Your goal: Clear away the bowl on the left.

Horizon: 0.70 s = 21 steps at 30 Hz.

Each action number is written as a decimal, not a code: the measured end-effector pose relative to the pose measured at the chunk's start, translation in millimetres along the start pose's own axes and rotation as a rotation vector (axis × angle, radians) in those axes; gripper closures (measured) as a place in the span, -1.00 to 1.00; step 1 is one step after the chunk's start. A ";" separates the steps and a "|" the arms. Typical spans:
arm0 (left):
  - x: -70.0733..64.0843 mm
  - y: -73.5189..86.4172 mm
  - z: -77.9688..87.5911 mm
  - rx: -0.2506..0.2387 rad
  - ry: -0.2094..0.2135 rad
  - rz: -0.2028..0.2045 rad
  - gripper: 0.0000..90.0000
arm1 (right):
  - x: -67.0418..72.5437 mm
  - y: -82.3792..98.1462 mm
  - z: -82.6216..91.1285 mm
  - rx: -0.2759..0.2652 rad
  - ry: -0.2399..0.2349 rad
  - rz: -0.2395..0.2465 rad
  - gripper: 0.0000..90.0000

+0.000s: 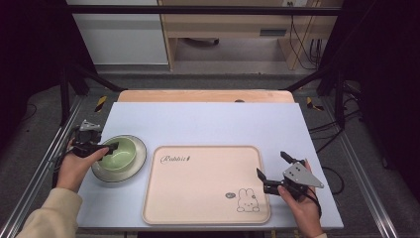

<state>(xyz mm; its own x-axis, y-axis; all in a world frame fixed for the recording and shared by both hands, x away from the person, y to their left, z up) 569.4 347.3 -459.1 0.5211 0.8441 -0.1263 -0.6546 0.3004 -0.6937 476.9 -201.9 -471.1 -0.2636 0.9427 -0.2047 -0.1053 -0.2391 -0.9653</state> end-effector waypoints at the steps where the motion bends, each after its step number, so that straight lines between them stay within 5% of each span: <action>1: 1.9 2.8 -0.6 0.007 0.000 0.017 -0.40 | 0.5 0.1 0.1 0.002 0.000 -0.001 -0.92; 21: 8.9 14.0 -1.4 0.001 0.016 0.067 -0.16 | 1.5 0.0 -0.2 0.002 -0.006 0.002 -0.92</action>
<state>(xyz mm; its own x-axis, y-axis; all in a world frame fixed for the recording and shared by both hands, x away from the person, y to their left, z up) 565.6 358.4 -470.8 0.4850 0.8549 -0.1840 -0.6891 0.2441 -0.6824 476.7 -200.4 -471.5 -0.2693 0.9409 -0.2054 -0.1066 -0.2411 -0.9646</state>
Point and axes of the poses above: each handheld gripper's, and its own axes: z roughly backward along the jaws, y roughly out of its underside, x roughly to its left, the point moved 7 cm from there along -z, roughly forward along the jaws, and after that the axes turned 15 degrees about y, right-handed, at the moved point
